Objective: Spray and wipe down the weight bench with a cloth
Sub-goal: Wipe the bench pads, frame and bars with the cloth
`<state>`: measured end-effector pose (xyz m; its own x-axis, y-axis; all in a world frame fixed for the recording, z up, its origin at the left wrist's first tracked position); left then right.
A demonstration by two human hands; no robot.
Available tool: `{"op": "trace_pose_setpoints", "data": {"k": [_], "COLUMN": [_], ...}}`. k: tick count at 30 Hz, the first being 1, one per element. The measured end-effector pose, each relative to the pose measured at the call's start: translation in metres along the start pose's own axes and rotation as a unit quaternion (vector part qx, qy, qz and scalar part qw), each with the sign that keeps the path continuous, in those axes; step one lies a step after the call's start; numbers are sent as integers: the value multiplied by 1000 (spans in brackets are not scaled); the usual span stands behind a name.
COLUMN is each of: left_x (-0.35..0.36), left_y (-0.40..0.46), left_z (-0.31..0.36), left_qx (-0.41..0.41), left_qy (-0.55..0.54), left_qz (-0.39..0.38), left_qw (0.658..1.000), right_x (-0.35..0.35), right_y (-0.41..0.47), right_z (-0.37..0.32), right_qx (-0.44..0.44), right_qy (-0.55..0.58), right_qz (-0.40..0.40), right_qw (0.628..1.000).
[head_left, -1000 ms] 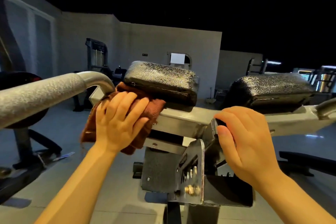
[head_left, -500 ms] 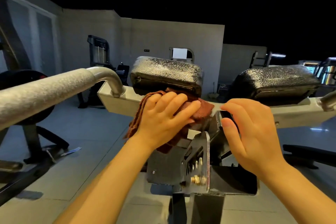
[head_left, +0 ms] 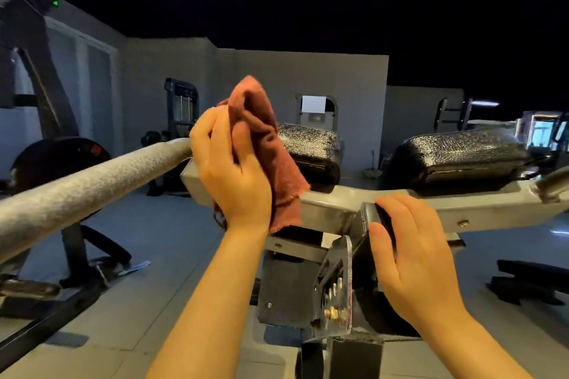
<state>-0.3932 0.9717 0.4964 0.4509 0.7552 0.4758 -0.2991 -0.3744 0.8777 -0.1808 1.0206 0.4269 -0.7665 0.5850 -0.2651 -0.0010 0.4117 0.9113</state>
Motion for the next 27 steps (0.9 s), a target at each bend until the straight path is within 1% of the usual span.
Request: {"op": "trace_pose_setpoints", "data": {"k": [1,2,4,5,6,9,13,15,17,19,21,23,27], "left_x": [14,29,51,55,54,51,53,51,48,48,49,55,77], "left_y": [11,18,15,9,4,-1,7,13,18,16,11,7,-12], "left_z": [-1,-4,-13,-16,-18,-16,-20,-28,-37,-39,-34,-22,15], "left_qx": [28,65,129,143,149,154,111,73,16,-12,7,48,122], "left_qy": [8,28,87,111,124,131,126,103,84,96,136,153,119], "left_qz": [-41,-98,-221,-260,-280,-288,-301,-303,-287,-268,-255,-263,-314], "left_qw": [999,993,963,949,940,936,939,944,954,959,957,951,934], "right_x": [0,0,-1,0,0,0,2,2,2,1,1,1,0], "right_y": [-1,-1,-1,-2,-2,0,0,-1,-1,-2,-1,0,-1], "right_z": [0,0,1,2,2,3,4,3,4,5,5,4,3], "right_qx": [-2,-3,-2,-1,-1,-2,8,12,19,25,25,22,25], "right_qy": [-3,-2,5,6,8,12,27,30,35,37,38,36,28], "right_qz": [0,3,5,6,9,9,-14,-19,-25,-23,-19,-17,-23], "right_qw": [1000,1000,1000,1000,1000,1000,1000,999,999,999,999,999,999]}}
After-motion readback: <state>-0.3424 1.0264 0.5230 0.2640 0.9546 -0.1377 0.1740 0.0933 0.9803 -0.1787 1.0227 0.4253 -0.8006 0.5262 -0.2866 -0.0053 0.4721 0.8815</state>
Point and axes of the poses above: each hand's wrist, its own y-axis towards the middle knuckle, its own x-axis out of the palm, z = x × y, the point moved 5 cm from there along y, towards the middle knuckle, and after that the axes turned 14 degrees about x, right-handed, at the moved point
